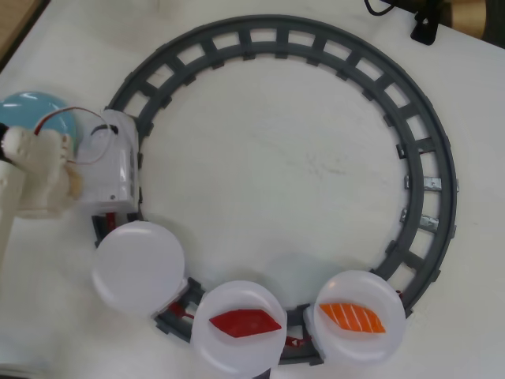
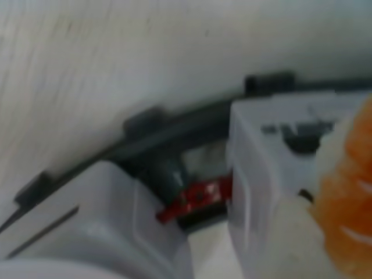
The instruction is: Pick up the sushi from the Shinkansen and put it on the blue dish
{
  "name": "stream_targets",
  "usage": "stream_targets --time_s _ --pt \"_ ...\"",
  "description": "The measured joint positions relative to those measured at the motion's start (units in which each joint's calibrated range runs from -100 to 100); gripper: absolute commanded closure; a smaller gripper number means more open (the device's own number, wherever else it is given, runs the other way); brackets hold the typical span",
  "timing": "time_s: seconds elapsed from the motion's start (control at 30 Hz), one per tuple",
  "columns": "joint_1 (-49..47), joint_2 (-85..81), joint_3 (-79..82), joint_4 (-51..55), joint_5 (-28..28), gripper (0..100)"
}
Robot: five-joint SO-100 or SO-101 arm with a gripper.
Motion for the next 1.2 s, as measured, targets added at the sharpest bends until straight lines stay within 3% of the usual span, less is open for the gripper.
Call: stream_targets --time_s 0.37,0.77,1.2 --pt "-11.8 8.7 -10.5 -1.6 -1.8 97" --pt "-13.6 31.0 -34.2 -1.6 -1.9 97" --pt "-16.5 38.0 -45.2 2.7 -2.8 68"
